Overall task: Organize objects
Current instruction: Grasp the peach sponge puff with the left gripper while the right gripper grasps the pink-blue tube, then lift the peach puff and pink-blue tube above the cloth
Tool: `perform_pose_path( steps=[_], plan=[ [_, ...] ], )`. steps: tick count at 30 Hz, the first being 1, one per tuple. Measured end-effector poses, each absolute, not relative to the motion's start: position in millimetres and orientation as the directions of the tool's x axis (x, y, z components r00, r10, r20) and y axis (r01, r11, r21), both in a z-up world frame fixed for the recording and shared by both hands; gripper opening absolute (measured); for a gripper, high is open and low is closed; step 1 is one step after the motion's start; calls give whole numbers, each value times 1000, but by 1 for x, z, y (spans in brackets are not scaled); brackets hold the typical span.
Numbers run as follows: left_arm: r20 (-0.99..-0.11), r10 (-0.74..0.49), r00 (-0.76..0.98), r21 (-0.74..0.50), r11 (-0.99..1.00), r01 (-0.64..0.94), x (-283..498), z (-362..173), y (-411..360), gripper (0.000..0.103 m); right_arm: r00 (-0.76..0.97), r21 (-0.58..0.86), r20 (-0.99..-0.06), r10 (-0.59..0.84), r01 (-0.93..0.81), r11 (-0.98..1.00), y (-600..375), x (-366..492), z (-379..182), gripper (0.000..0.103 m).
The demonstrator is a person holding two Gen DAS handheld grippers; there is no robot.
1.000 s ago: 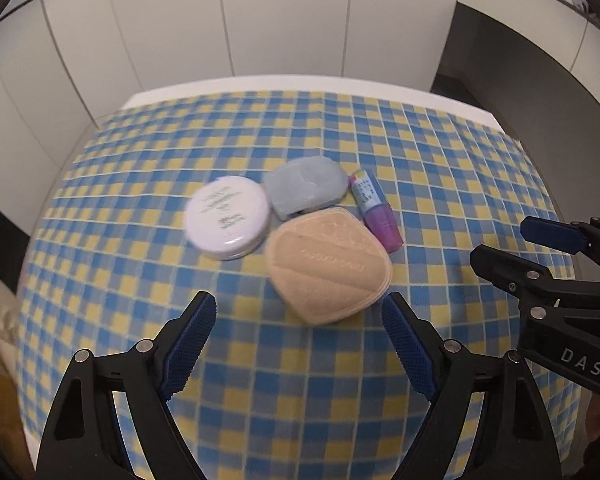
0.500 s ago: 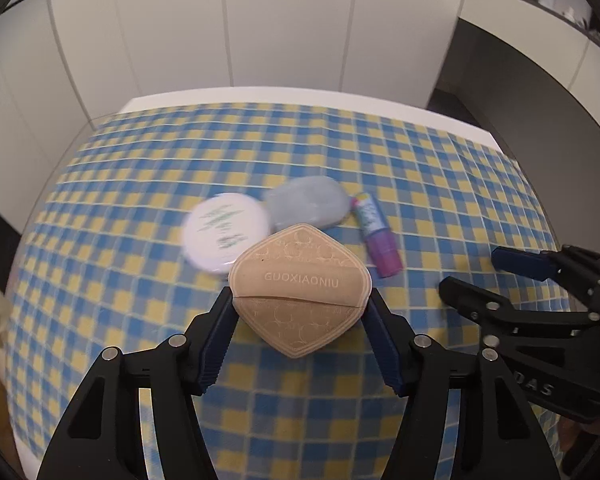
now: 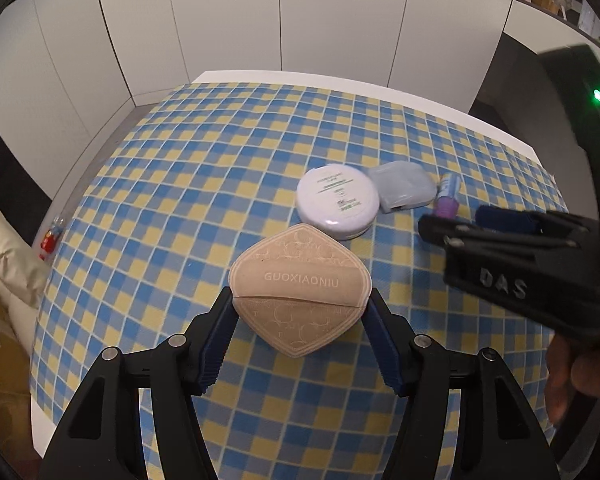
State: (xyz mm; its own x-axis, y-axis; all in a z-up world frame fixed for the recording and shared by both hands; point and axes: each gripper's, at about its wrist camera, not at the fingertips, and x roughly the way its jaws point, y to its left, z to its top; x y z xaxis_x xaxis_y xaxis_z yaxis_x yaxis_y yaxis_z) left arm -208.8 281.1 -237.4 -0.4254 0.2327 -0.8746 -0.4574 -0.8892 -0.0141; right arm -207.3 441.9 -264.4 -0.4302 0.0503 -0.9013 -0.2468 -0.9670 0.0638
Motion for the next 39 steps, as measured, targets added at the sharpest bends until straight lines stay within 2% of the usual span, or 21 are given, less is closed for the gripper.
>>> perform_pose_path(
  steps=[7,9,10,11,12,13,28,39],
  plan=[
    [-873,239,-425,-20,-889,-457,-207,-236,278,63,-432,30,-898,80,-242,-970,436,-223,-264,64],
    [-872,242,-426,-23,-889,-458,-207,-234,279,63,-437,-8,-893,109,-226,-974,433,-222,-264,45],
    [-871,244,-426,-25,-889,-457,-207,-234,279,63,-441,-6,-891,105,-221,-975,433,-222,-263,40],
    [-871,245,-425,-28,-889,-457,-208,-234,278,63,-441,-6,-891,105,-220,-975,434,-221,-262,29],
    [-872,247,-422,-31,-890,-455,-208,-233,278,63,-439,1,-893,100,-225,-974,436,-220,-262,22],
    [-872,247,-421,-32,-890,-455,-208,-232,279,63,-439,10,-894,95,-233,-972,439,-218,-261,21],
    [-834,273,-479,-31,-891,-453,-190,-182,275,63,-485,0,-867,111,-223,-975,423,-181,-218,20],
    [-787,324,-525,-53,-883,-466,-162,-115,264,63,-522,-11,-841,144,-249,-968,412,-126,-140,20]
  ],
)
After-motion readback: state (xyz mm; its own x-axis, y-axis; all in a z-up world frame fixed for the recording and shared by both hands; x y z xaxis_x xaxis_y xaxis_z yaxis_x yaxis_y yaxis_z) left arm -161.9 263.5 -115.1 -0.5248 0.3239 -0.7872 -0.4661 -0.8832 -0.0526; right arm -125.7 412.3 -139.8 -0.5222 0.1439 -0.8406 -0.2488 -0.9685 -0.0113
